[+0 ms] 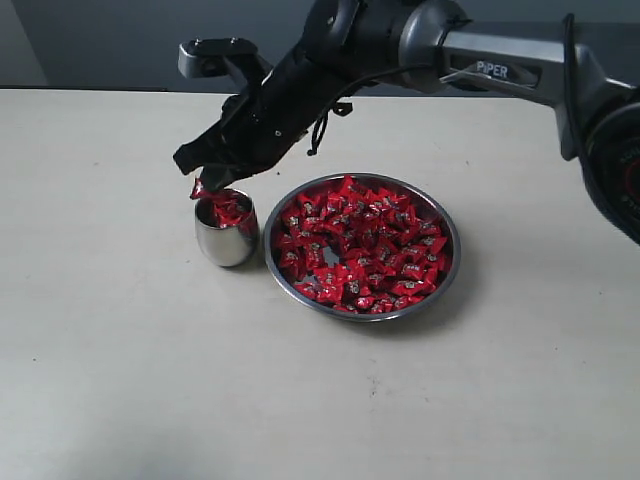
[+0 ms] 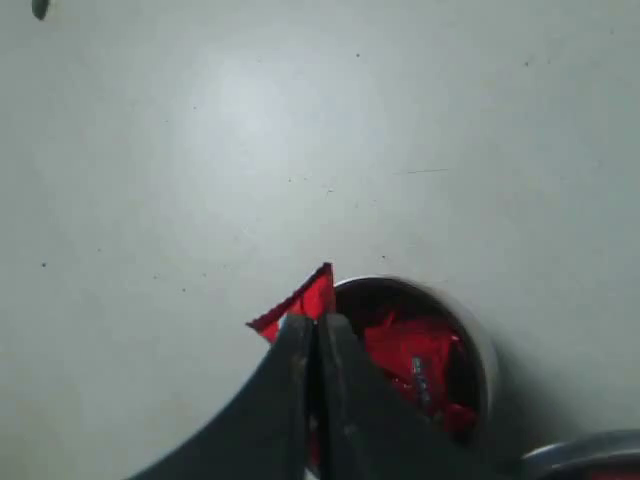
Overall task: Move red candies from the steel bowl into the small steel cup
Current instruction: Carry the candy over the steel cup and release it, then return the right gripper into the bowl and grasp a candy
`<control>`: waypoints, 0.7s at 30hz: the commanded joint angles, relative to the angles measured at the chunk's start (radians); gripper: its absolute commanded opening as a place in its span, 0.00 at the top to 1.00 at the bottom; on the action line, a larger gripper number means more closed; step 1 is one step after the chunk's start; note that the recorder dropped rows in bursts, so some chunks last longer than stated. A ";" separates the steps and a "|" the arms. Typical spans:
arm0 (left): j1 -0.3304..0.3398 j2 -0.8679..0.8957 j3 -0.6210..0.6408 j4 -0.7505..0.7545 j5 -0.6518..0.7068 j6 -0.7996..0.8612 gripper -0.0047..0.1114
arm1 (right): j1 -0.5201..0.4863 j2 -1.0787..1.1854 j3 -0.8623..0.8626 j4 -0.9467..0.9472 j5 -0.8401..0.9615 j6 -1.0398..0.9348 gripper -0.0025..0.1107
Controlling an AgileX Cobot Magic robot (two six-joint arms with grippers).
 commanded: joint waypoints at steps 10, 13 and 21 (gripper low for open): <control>0.002 -0.004 0.002 -0.001 0.000 -0.002 0.96 | -0.027 -0.059 -0.022 -0.158 0.044 0.119 0.65; 0.002 -0.004 0.002 -0.001 0.000 -0.002 0.96 | -0.113 -0.093 -0.018 -0.159 0.144 0.144 0.65; 0.002 -0.004 0.002 -0.001 0.000 -0.002 0.96 | -0.213 -0.102 0.142 -0.169 0.148 0.160 0.65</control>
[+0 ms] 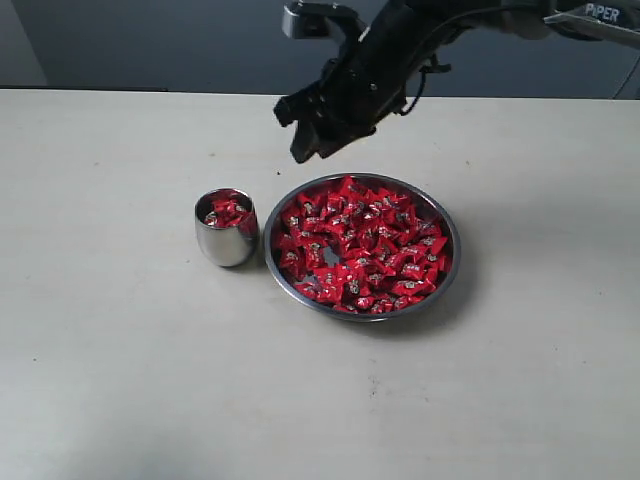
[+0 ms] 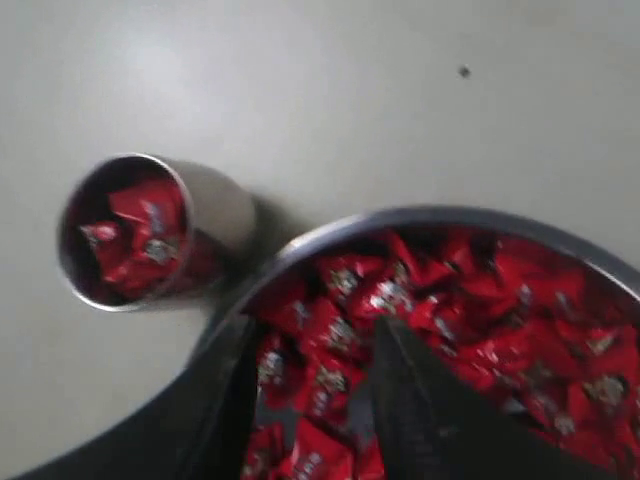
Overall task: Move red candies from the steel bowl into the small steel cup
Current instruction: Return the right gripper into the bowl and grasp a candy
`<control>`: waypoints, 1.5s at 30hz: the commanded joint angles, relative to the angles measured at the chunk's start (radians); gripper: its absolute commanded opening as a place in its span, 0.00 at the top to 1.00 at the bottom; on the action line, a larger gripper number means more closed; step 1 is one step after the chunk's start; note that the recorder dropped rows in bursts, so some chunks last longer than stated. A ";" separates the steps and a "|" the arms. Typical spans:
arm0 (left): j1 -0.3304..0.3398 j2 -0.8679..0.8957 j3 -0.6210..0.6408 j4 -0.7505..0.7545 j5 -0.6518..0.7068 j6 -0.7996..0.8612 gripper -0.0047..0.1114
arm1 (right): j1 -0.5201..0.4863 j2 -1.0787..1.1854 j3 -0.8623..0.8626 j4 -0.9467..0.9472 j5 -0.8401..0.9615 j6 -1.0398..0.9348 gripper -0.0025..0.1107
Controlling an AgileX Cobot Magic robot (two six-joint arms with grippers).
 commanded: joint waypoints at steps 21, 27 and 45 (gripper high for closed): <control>0.002 -0.004 0.002 -0.003 -0.006 -0.002 0.96 | 0.029 0.121 0.138 0.045 -0.068 0.006 0.56; 0.002 -0.004 0.002 -0.003 -0.006 -0.002 0.96 | 0.054 0.156 0.138 0.025 -0.084 0.008 0.59; 0.002 -0.004 0.002 -0.003 -0.006 -0.002 0.96 | 0.071 -0.064 0.134 0.062 -0.134 0.009 0.96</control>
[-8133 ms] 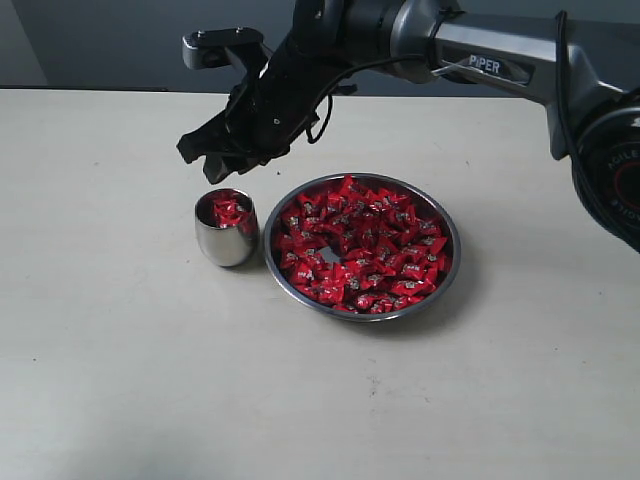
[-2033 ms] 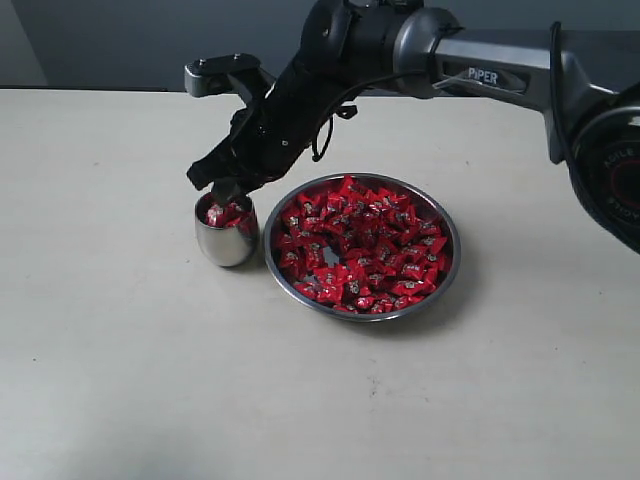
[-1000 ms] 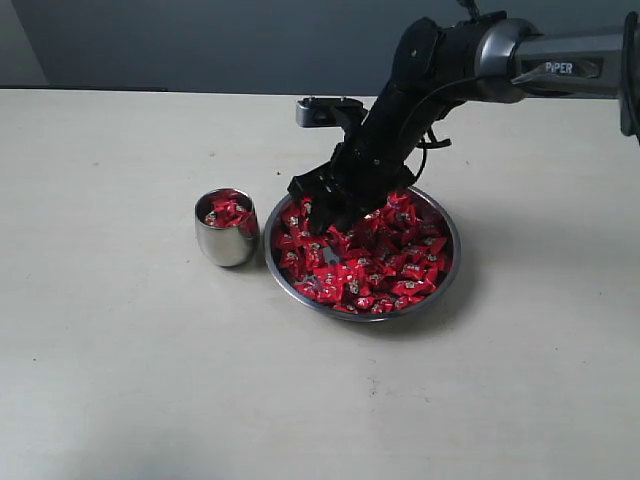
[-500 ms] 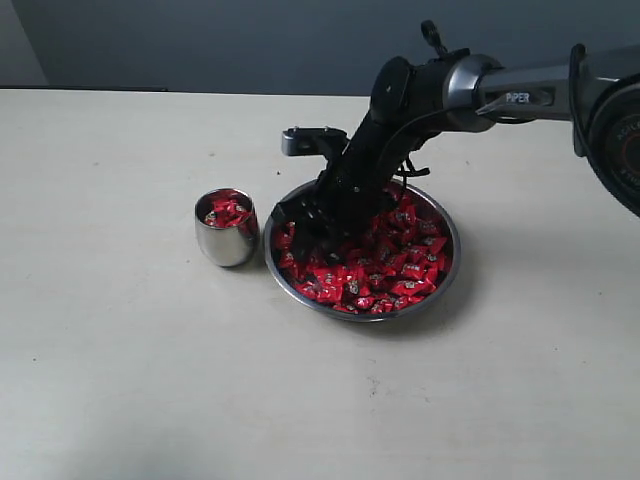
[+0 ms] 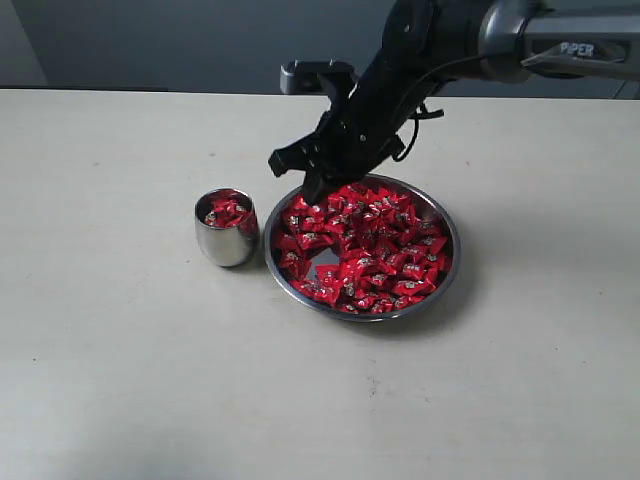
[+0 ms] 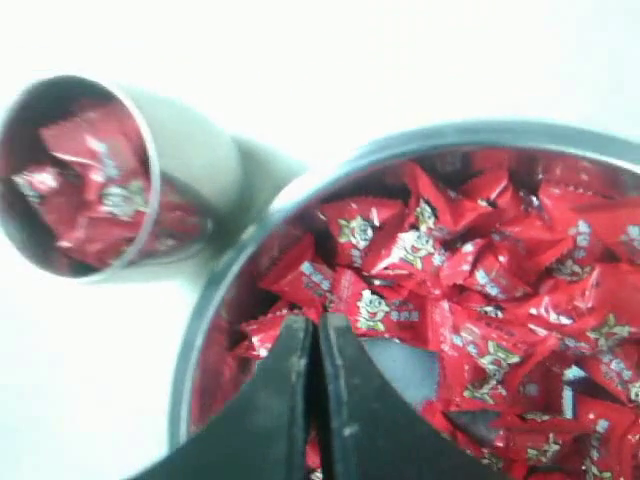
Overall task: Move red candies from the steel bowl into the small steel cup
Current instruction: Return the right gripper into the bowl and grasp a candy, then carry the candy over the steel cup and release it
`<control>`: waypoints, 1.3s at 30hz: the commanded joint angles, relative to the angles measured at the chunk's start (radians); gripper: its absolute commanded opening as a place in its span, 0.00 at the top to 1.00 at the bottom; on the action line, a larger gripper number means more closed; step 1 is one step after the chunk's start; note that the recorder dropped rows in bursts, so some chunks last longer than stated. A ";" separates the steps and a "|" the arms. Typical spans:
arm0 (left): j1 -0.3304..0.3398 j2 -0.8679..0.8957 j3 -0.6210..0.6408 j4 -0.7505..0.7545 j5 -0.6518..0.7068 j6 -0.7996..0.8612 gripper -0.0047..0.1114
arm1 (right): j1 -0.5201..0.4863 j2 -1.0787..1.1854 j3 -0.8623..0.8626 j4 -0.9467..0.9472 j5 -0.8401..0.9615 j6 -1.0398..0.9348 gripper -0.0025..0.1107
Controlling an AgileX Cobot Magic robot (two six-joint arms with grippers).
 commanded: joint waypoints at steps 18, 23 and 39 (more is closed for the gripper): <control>0.002 -0.004 0.002 -0.001 0.000 -0.002 0.96 | 0.128 0.138 -0.241 0.176 -0.036 -0.157 0.96; 0.002 -0.004 0.002 -0.001 0.000 -0.002 0.96 | 0.128 0.156 -0.241 0.114 -0.046 -0.157 0.94; 0.002 -0.004 0.002 -0.001 0.000 -0.002 0.96 | 0.126 0.072 -0.241 0.064 -0.065 -0.154 0.67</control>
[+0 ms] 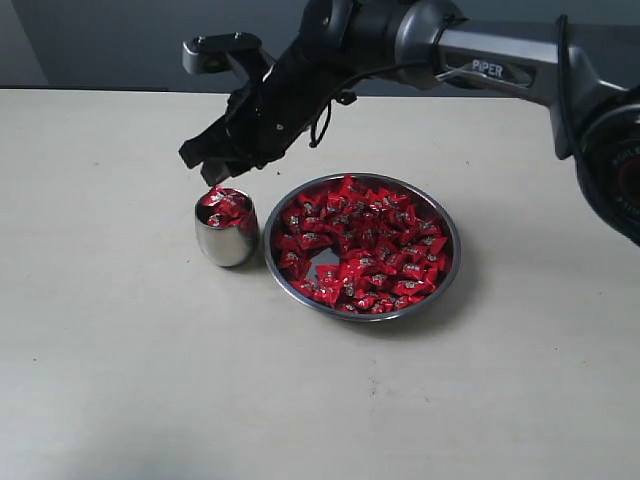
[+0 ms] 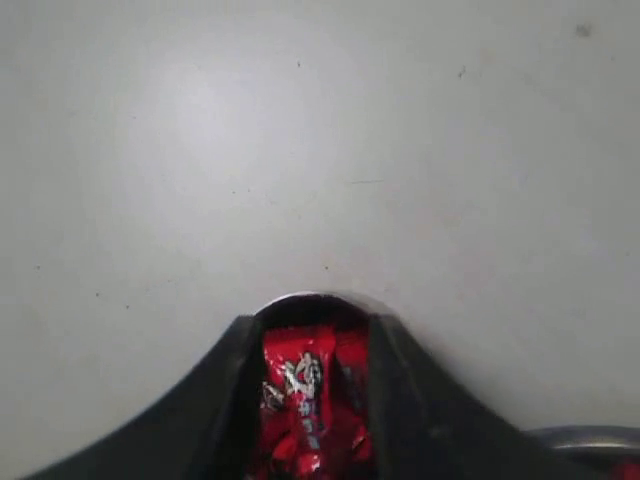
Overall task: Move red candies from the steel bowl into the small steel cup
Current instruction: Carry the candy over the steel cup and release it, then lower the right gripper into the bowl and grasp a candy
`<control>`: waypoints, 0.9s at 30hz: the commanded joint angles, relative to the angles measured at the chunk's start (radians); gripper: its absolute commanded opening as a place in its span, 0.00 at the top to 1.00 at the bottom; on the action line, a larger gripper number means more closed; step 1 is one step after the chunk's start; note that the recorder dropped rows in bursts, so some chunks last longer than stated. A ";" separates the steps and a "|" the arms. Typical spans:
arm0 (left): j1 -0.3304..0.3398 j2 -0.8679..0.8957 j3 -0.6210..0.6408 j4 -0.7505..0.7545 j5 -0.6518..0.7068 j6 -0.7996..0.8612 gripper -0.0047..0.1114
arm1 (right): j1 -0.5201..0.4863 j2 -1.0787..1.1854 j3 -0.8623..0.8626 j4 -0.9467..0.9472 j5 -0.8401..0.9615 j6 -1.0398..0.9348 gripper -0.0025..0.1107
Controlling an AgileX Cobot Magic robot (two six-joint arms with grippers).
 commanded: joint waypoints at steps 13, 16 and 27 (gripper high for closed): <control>0.002 -0.004 0.002 -0.001 0.000 -0.002 0.96 | -0.112 -0.102 0.008 -0.169 0.116 0.190 0.67; 0.002 -0.004 0.002 -0.001 0.000 -0.002 0.96 | -0.145 -0.106 0.059 -0.167 0.129 0.191 0.67; 0.002 -0.004 0.002 -0.001 -0.006 -0.002 0.96 | -0.151 -0.103 0.274 -0.150 0.073 0.187 0.67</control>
